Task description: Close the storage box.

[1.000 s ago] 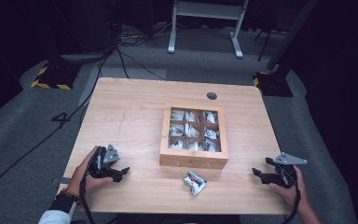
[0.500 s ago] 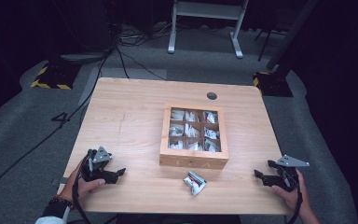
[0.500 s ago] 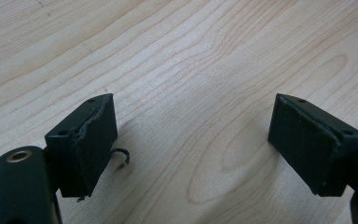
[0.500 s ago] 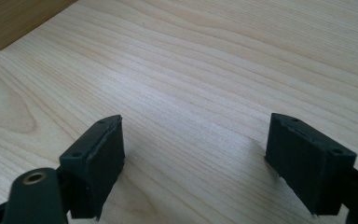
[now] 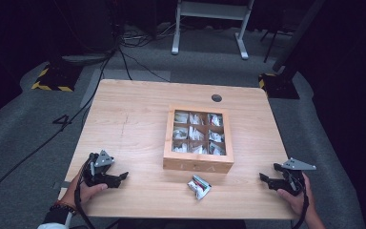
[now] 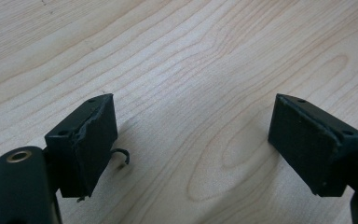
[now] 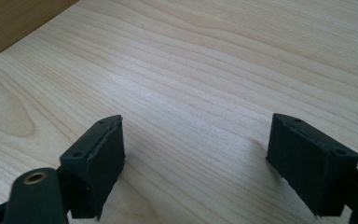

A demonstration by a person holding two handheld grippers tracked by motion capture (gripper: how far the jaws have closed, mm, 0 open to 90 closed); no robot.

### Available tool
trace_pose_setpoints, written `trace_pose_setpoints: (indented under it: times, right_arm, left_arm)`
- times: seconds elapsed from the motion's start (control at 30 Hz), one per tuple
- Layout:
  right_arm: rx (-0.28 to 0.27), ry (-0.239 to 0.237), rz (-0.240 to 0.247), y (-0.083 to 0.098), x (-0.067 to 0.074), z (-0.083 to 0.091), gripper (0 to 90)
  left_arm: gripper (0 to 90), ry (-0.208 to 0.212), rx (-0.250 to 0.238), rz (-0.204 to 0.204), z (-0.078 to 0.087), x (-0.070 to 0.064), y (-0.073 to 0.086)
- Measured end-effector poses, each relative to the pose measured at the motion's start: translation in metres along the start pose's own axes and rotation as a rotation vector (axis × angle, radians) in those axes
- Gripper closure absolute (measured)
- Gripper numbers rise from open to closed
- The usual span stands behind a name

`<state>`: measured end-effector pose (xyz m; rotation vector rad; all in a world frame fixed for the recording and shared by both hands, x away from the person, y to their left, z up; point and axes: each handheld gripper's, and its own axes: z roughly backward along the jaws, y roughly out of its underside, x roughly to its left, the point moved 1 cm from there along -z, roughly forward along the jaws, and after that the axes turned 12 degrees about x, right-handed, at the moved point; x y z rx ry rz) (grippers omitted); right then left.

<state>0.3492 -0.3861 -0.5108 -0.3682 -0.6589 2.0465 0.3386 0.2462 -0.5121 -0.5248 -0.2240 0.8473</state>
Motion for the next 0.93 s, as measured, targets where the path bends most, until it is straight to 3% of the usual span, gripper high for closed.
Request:
trace_pose_setpoints:
  times: [0.93]
  right_arm:
    - [-0.001, -0.002, 0.004, -0.0002, -0.0004, -0.0002, 18.9]
  left_arm:
    - [15.8, 0.004, -0.001, -0.007, -0.0001, 0.0009, 0.0]
